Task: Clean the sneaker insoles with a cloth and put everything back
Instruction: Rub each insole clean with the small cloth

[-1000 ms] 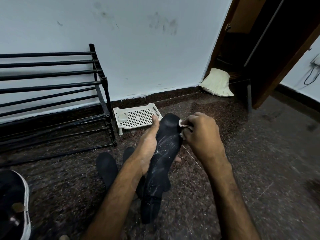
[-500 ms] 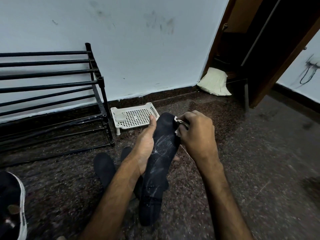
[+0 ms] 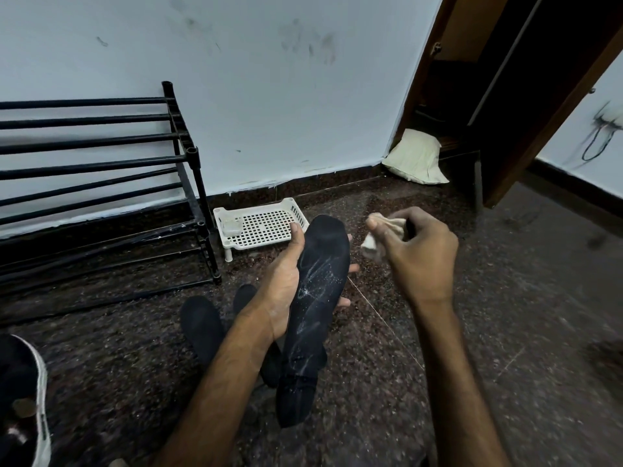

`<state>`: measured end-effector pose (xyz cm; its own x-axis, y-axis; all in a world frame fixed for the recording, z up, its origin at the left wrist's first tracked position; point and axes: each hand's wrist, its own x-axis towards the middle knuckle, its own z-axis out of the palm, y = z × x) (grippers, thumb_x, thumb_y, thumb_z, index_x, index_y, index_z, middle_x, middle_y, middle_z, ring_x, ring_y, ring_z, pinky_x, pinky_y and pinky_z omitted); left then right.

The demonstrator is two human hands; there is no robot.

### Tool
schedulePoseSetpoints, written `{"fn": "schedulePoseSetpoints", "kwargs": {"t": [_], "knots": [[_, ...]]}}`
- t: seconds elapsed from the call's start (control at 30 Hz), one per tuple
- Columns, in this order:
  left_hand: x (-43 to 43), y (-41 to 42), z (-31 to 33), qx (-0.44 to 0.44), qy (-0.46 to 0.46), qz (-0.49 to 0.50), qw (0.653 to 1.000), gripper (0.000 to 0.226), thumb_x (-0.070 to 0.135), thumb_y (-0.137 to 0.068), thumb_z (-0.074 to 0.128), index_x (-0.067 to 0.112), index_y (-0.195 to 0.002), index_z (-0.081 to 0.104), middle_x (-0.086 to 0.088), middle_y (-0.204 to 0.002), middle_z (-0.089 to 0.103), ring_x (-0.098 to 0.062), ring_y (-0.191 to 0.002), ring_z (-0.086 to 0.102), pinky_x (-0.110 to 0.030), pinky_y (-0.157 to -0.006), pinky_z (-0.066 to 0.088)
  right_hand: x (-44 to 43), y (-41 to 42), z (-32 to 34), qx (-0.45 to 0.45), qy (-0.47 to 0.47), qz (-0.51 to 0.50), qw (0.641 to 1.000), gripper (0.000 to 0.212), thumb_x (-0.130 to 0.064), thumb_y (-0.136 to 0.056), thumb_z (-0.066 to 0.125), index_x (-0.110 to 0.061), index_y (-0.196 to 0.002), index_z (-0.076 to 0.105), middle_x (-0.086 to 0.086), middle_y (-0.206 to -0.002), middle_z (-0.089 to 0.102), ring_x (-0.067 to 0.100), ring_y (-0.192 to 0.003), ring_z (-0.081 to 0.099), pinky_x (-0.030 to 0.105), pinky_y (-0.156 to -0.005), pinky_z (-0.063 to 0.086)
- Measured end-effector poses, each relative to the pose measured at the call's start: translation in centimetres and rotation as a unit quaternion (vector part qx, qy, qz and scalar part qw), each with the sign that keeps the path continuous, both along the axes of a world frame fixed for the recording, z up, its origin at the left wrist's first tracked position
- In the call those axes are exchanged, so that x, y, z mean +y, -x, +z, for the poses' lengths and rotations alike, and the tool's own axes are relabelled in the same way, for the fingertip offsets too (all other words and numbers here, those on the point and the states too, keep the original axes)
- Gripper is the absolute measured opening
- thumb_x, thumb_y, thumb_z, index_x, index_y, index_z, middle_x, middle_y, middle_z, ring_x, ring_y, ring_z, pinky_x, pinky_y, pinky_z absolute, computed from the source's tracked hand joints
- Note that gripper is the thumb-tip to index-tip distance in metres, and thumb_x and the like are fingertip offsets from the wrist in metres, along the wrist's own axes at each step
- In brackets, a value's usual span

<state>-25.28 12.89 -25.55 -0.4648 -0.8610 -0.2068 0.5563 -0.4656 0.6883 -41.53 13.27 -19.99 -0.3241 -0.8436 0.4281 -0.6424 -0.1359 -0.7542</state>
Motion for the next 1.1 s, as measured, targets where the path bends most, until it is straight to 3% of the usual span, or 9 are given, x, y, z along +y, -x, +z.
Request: {"fn": "schedulePoseSetpoints", "kwargs": {"t": [0.13,0.23,0.3,0.43,0.53,0.7,0.83,1.0,1.1], "knots": [[0.2,0.8,0.2,0.014,-0.003,0.013,1.000,0.070,0.066,-0.088,0.043,0.010,-0.122,0.067,-0.019,-0.108,0.069,-0.033,-0.090,0.068,-0.050,-0.084,0.053,0.0,-3.0,-0.4,0.144,0.076,0.113,0.980,0.020,-0.007,-0.086,0.071,-0.011,-0.106,0.072,0.000,-0.102,0.069,0.004,-0.087,0.063,0.015,-0.083,0.053],[0.3,0.8,0.4,0.039,-0.004,0.027,0.999,0.065,0.063,-0.091,0.044,0.012,-0.125,0.064,-0.017,-0.106,0.071,-0.031,-0.092,0.070,-0.046,-0.078,0.058,-0.1,-3.3,-1.5,0.232,0.090,0.198,0.948,0.024,0.004,-0.084,0.068,-0.007,-0.105,0.073,0.005,-0.104,0.066,0.017,-0.094,0.063,0.024,-0.086,0.053],[0.3,0.4,0.3,-0.018,0.006,0.040,0.999,0.066,0.065,-0.090,0.044,0.011,-0.123,0.065,-0.019,-0.102,0.071,-0.034,-0.085,0.071,-0.048,-0.066,0.059,-0.5,-1.8,-2.1,0.244,0.076,0.173,0.951,0.024,0.005,-0.081,0.071,-0.005,-0.102,0.074,0.006,-0.102,0.067,0.018,-0.091,0.064,0.028,-0.085,0.055],[0.5,0.2,0.6,-0.040,0.024,0.032,0.998,0.070,0.065,-0.094,0.037,0.008,-0.128,0.061,-0.024,-0.117,0.068,-0.044,-0.104,0.067,-0.050,-0.059,0.059,-0.7,0.2,-2.4,0.222,0.071,0.045,0.971,0.019,0.001,-0.084,0.071,-0.003,-0.101,0.073,0.007,-0.098,0.068,0.017,-0.085,0.064,0.037,-0.079,0.059],[0.3,0.3,0.4,-0.027,-0.003,0.045,0.999,0.070,0.066,-0.093,0.039,0.006,-0.122,0.063,-0.020,-0.098,0.073,-0.035,-0.080,0.072,-0.047,-0.057,0.059,-0.4,-1.1,-1.2,0.180,0.154,0.040,0.971,0.018,-0.001,-0.086,0.068,-0.003,-0.103,0.073,0.008,-0.103,0.067,0.017,-0.092,0.063,0.030,-0.084,0.057],[0.3,0.5,0.7,0.033,-0.025,0.040,0.998,0.064,0.066,-0.089,0.046,0.014,-0.119,0.069,-0.017,-0.102,0.071,-0.032,-0.088,0.069,-0.049,-0.088,0.052,0.1,-3.9,-1.7,0.278,0.115,0.170,0.939,0.024,-0.005,-0.084,0.066,-0.005,-0.106,0.073,0.010,-0.107,0.066,0.021,-0.097,0.061,0.028,-0.082,0.055],[0.8,0.2,0.7,-0.051,0.015,0.039,0.998,0.066,0.064,-0.094,0.039,0.009,-0.120,0.066,-0.023,-0.102,0.072,-0.035,-0.075,0.071,-0.048,-0.056,0.058,-0.8,-1.2,-2.9,0.257,0.045,0.088,0.961,0.028,0.001,-0.082,0.071,-0.007,-0.108,0.073,0.008,-0.104,0.068,0.017,-0.091,0.062,0.023,-0.084,0.053],[0.4,-0.1,0.5,-0.001,0.018,0.015,1.000,0.076,0.069,-0.092,0.032,0.010,-0.135,0.057,-0.021,-0.125,0.066,-0.044,-0.112,0.063,-0.045,-0.057,0.059,-1.1,1.0,-3.4,0.122,0.016,0.015,0.992,0.020,-0.002,-0.085,0.072,-0.011,-0.102,0.076,0.000,-0.099,0.071,0.006,-0.085,0.066,0.013,-0.080,0.053],[0.1,-0.4,0.2,0.027,0.011,-0.002,1.000,0.080,0.071,-0.091,0.028,0.011,-0.134,0.058,-0.020,-0.124,0.066,-0.043,-0.116,0.057,-0.044,-0.057,0.059,-0.9,0.3,-2.9,-0.027,-0.019,0.017,0.999,0.018,-0.008,-0.087,0.070,-0.011,-0.104,0.075,-0.003,-0.096,0.072,0.002,-0.083,0.066,0.007,-0.067,0.050]]}}
